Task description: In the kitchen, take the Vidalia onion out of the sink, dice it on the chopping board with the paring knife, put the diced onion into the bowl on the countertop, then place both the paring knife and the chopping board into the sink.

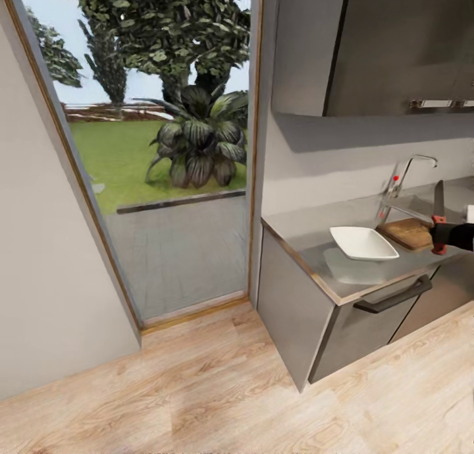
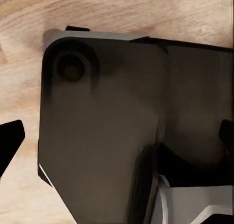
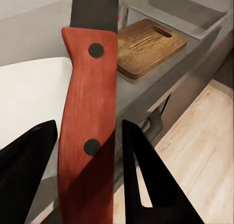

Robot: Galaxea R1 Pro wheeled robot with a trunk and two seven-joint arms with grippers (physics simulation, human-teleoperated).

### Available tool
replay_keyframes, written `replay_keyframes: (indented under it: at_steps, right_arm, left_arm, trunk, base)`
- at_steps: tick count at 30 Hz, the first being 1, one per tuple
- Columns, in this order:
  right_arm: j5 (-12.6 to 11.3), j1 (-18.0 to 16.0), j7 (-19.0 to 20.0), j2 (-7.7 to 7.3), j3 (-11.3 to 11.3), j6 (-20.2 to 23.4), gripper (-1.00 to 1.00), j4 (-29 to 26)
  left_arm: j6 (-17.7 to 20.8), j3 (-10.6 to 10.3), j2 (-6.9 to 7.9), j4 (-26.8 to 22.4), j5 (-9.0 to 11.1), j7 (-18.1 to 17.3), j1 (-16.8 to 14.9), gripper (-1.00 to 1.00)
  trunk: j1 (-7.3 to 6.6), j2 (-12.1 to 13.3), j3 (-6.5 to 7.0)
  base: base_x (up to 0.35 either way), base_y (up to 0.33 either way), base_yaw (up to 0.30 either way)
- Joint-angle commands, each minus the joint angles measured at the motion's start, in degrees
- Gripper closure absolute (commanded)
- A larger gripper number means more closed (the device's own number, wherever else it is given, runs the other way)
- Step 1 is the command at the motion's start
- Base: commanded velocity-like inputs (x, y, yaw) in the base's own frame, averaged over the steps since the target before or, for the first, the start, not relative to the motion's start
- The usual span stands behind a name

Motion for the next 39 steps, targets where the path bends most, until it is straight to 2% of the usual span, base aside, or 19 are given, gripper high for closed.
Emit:
replay_keyframes:
  at_steps: [1,4,8,10,13,16,22,23,24,26,29,30,31,32,36,39]
  right_arm:
    - [0.3,0.0,0.5,-0.09,-0.3,0.2,1.0,0.0]
    - [0.3,0.1,0.5,-0.18,-0.7,0.2,1.0,0.0]
    - [0.3,0.4,0.6,-0.2,-0.8,0.2,1.0,0.0]
    - [0.3,1.0,0.6,-0.2,-0.9,-2.0,1.0,0.0]
    - [0.3,2.0,0.6,-0.22,-0.9,-5.1,1.0,0.0]
    - [0.3,3.3,0.6,-0.2,-1.0,-8.5,1.0,0.0]
    - [0.3,5.2,0.7,-0.15,-1.2,-13.0,1.0,0.0]
    - [0.2,6.7,0.8,-0.05,-1.3,-15.4,1.0,0.0]
    - [0.1,7.5,1.0,0.01,-1.3,-16.2,1.0,0.0]
    - [0.1,8.8,1.9,0.11,-1.2,-17.4,1.0,0.0]
    - [0.0,10.2,5.6,0.51,-1.2,-20.4,1.0,0.0]
    - [-0.1,10.3,6.4,0.59,-1.2,-20.7,1.0,0.0]
    - [-0.1,10.5,7.7,0.85,-1.2,-21.3,1.0,0.0]
    - [-0.1,10.7,9.7,2.21,-1.1,-22.1,1.0,0.0]
    - [-0.1,10.7,10.3,3.79,-0.6,-22.4,1.0,0.0]
    - [-0.1,10.7,10.4,4.6,0.0,-22.5,1.0,0.0]
  left_arm:
    - [-0.1,-0.1,-0.13,-1.8,0.0,0.0,0.0,-1.0]
    - [-0.1,-1.8,-0.19,-6.9,-0.1,0.0,0.0,-1.0]
    - [-0.1,-4.2,-0.21,-10.5,-0.1,0.0,0.0,-1.0]
    - [-0.3,-6.4,-0.34,-13.3,-0.1,0.1,0.0,-1.0]
    - [-1.2,-8.4,-0.36,-17.2,-0.1,0.3,0.0,-1.0]
    - [-3.6,-9.6,-0.26,-23.4,-0.1,0.4,0.0,-1.0]
    - [-7.3,-10.1,-0.34,-32.1,-0.1,0.6,0.0,-1.0]
    - [-7.5,-10.2,-0.47,-40.2,-0.1,0.6,0.0,-1.0]
    - [-7.3,-10.2,-0.57,-43.6,0.0,0.6,0.0,-1.0]
    - [-6.1,-10.3,-0.94,-48.5,0.0,0.7,0.0,-1.0]
    - [-0.3,-10.6,-1.62,-57.6,0.0,0.7,0.0,-1.0]
    - [0.9,-10.8,-1.67,-59.3,0.0,0.7,0.0,-1.0]
    - [3.4,-11.3,-1.75,-62.8,0.0,0.6,0.0,-1.0]
    - [11.5,-13.2,-1.8,-73.7,0.0,0.6,0.0,-1.0]
    - [16.5,-14.0,-1.8,-80.0,0.0,0.6,0.0,-1.0]
    - [17.7,-15.3,-1.84,-82.2,0.0,0.6,0.0,-1.0]
  trunk:
    - [0.0,0.0,-0.06]
    - [0.0,0.0,-0.06]
    - [0.0,0.0,-0.06]
    - [0.0,0.0,-0.06]
    - [0.0,0.0,-0.06]
    - [0.0,0.0,-0.06]
    - [0.0,0.0,-0.06]
    - [0.0,0.0,-0.06]
    - [0.0,0.0,-0.06]
    - [0.0,0.0,-0.06]
    - [0.0,0.0,-0.06]
    - [0.0,0.0,-0.06]
    - [0.0,0.0,-0.06]
    - [0.0,0.0,-0.06]
    - [0.0,0.0,-0.06]
    - [0.0,0.0,-0.06]
  base:
    - [-0.015,-0.037,0.0]
    - [-0.007,-0.018,0.0]
    - [-0.003,-0.007,0.0]
    - [-0.001,-0.002,0.0]
    - [0.0,-0.001,0.0]
    - [0.0,0.0,0.0]
    - [0.0,0.0,0.0]
    - [0.0,0.0,0.0]
    - [0.0,0.0,0.0]
    - [0.0,0.0,0.0]
    - [0.0,0.0,0.0]
    - [0.0,0.0,0.0]
    - [0.0,0.0,0.0]
    - [0.0,0.0,0.0]
    - [0.0,0.0,0.0]
    - [0.0,0.0,0.0]
